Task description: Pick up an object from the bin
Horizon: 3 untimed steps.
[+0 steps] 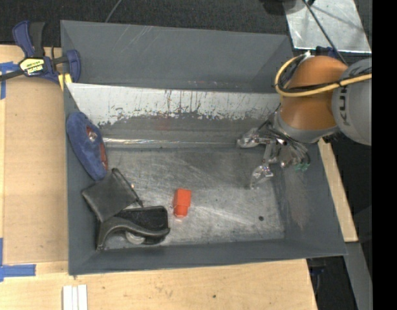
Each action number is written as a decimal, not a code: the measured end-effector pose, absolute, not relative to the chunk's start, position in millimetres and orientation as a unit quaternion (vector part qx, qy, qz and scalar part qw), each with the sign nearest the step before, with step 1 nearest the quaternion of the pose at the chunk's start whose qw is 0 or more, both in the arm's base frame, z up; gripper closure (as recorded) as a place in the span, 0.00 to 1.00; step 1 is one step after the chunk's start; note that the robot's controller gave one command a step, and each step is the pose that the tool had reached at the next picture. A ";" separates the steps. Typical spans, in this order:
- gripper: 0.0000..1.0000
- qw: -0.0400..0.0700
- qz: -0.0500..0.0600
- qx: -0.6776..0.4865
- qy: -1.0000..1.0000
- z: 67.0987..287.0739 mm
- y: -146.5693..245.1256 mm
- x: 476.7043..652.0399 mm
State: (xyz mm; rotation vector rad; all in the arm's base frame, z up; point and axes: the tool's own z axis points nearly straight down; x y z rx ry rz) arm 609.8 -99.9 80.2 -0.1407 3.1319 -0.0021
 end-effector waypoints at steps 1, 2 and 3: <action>0.00 0.003 -0.001 -0.368 0.930 101.1 -56.7 605.8; 0.00 0.000 0.001 -0.190 0.982 100.2 -14.3 573.1; 0.00 0.005 -0.002 -0.313 0.950 75.6 119.0 576.8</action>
Offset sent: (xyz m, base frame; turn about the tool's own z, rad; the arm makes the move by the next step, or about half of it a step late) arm -0.0055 0.0422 0.0198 -0.6630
